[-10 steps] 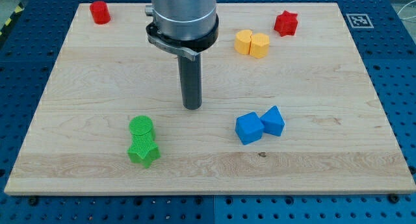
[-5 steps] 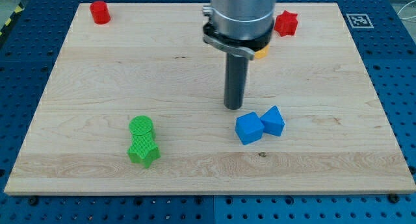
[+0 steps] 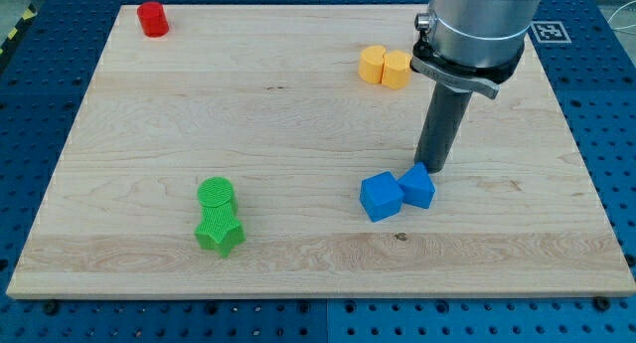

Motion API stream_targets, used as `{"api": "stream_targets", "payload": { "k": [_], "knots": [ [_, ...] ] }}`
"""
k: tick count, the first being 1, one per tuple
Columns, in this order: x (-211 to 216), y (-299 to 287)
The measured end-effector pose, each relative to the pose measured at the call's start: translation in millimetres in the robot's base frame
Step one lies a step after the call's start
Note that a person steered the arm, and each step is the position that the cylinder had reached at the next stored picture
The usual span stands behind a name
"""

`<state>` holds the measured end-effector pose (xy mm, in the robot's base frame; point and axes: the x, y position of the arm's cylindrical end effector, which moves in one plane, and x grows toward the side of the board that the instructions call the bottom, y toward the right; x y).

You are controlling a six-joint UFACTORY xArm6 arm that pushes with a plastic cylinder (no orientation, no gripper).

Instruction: Move your arm to the top right of the board

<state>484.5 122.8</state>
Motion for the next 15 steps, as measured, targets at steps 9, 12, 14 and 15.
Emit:
{"api": "stream_targets", "payload": {
  "k": [9, 12, 14, 15],
  "knots": [
    [-8, 209],
    [-17, 222],
    [-66, 222],
    [-78, 222]
  ]
}}
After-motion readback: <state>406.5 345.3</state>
